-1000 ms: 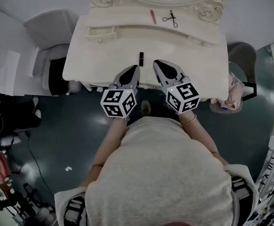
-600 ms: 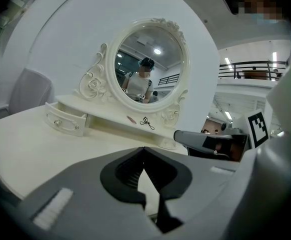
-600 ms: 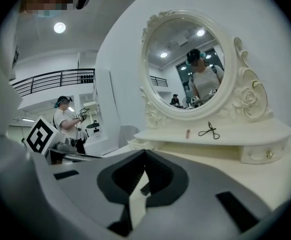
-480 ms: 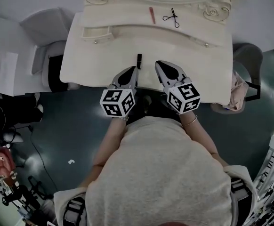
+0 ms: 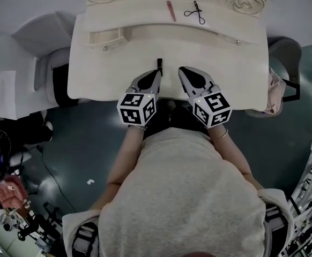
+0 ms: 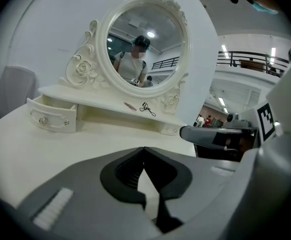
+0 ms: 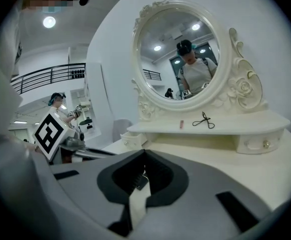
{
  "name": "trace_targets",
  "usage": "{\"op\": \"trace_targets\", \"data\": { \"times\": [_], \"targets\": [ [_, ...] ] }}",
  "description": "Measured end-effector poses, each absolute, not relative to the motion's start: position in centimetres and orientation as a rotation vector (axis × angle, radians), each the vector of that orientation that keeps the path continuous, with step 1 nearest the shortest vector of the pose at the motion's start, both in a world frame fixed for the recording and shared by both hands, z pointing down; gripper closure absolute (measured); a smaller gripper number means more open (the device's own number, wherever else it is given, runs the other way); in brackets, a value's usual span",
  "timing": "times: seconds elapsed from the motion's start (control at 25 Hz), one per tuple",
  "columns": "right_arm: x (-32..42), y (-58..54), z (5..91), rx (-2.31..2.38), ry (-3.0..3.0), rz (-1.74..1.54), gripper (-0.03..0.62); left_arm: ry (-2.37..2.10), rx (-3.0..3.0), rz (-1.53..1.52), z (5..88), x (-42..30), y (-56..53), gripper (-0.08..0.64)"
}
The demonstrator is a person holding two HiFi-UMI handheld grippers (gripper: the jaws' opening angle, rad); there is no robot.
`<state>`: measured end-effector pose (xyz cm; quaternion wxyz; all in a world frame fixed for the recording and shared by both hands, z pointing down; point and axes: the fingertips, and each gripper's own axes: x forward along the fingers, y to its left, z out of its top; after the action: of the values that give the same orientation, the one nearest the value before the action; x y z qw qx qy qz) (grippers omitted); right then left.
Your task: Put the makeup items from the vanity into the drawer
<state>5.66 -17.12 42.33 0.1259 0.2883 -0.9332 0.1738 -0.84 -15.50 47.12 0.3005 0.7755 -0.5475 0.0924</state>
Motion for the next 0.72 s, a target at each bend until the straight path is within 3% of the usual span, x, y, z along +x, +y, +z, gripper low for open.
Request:
{"op": "trace_targets", "data": {
  "times": [0.44,0.72],
  "targets": [
    [6.1,-17.6,44.8,0.927,-2.626,0.614,0.584,-1.368,2.063,0.468,50.6,-1.0,-16.6,0.541],
    [6.8,-17.2,46.1,0.971,-2.611,0.698,0.584,-1.372,2.023,0.555,52.9,-1.0,-16.8,0.422]
  ]
}}
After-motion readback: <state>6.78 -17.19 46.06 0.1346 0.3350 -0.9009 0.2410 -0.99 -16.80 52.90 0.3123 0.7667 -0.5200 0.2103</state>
